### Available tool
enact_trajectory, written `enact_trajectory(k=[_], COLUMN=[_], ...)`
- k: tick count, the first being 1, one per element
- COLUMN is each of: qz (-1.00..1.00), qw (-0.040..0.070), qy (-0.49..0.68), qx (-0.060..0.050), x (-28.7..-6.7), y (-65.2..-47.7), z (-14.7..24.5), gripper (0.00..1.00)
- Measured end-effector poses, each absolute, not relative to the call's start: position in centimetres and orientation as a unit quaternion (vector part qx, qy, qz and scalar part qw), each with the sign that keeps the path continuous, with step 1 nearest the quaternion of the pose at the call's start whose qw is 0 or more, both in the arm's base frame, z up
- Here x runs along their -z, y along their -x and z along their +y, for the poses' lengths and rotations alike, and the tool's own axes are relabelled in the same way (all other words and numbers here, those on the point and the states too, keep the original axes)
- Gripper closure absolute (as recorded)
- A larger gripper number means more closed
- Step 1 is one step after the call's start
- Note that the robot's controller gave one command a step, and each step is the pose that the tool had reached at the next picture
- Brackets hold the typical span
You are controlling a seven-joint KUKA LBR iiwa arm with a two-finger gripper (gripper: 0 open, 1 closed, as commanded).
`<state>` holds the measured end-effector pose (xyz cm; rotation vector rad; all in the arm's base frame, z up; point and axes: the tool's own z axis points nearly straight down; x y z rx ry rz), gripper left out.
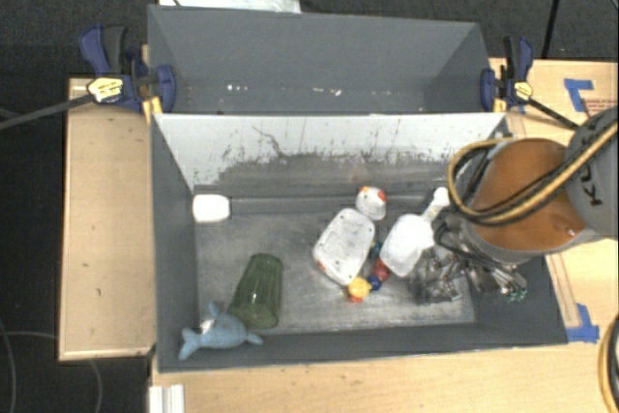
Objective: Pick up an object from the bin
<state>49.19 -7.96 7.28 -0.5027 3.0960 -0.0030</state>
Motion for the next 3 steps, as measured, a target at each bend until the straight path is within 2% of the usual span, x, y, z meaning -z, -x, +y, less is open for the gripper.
enact_trajectory(k=[1,2,3], qz=[0.987,0.987,0.986], qw=[0.001,0.002,0.001], qy=[0.159,0.164,0.167], qx=[0.000,0.001,-0.002], x=[-9.4,-10.7,-11.4], y=[-48.4,-50.0,-49.6], z=[-7.7,-4.7,-3.3], gripper=[1.00,1.00,1.00])
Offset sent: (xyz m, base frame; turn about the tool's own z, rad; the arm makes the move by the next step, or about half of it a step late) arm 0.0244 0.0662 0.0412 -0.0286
